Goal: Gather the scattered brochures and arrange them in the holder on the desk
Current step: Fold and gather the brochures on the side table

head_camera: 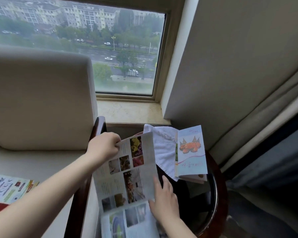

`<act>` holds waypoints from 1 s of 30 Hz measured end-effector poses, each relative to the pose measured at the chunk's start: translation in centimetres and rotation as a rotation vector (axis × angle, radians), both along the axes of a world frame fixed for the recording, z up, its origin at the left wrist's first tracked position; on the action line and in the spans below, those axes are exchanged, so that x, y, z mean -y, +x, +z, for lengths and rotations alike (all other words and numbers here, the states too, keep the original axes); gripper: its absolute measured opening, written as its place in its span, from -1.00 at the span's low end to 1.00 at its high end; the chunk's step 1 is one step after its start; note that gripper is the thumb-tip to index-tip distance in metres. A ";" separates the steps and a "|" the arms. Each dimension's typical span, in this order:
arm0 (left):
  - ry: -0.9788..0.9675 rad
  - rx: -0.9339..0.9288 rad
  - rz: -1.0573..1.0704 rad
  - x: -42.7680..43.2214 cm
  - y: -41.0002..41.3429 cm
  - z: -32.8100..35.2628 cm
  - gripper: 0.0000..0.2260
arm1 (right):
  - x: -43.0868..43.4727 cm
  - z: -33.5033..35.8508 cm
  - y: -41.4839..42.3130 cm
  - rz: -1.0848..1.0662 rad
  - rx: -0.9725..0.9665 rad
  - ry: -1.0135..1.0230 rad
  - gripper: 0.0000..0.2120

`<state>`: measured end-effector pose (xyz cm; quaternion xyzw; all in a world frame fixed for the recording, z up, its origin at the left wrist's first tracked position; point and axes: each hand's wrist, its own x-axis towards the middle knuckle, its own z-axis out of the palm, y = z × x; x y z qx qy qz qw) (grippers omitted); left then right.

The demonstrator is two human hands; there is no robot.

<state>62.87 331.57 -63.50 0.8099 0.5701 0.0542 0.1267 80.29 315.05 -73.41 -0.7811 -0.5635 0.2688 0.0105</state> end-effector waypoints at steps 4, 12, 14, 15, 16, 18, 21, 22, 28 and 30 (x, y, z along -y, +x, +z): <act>0.079 0.076 0.002 1.6 -1.2 3.4 -0.84 | 0.1 0.7 -0.2 -0.432 -0.188 0.088 -0.24; -0.060 0.411 -0.151 2.8 -6.4 11.8 -0.62 | -1.9 3.0 0.0 -0.409 -0.475 0.006 -0.50; -0.051 0.483 -0.106 2.3 -7.8 13.2 -0.61 | -2.4 3.6 0.6 -0.409 -0.561 -0.030 -0.61; -0.045 0.522 -0.070 1.9 -8.5 13.4 -0.63 | -2.4 3.6 0.9 -0.436 -0.636 -0.055 -0.66; -0.032 0.559 -0.032 1.5 -9.0 13.5 -0.64 | -2.1 3.7 1.2 -0.467 -0.713 -0.081 -0.70; 0.017 0.617 0.057 0.9 -10.0 13.2 -0.64 | -1.3 3.7 1.7 -0.510 -0.814 -0.131 -0.75; 0.125 0.636 0.124 1.1 -10.4 12.2 -0.70 | -0.6 4.1 2.4 -0.510 -0.893 -0.176 -0.75; 0.160 0.614 0.122 1.6 -10.2 11.6 -0.74 | -0.7 4.5 2.6 -0.500 -0.922 -0.181 -0.76; 0.394 0.490 -0.087 6.0 -7.2 9.0 -0.90 | -3.5 7.9 3.3 -0.660 -1.198 -0.253 -0.81; 0.405 0.458 -0.217 7.8 -6.1 8.7 -0.78 | -4.2 8.8 3.9 -0.720 -1.252 -0.287 -0.78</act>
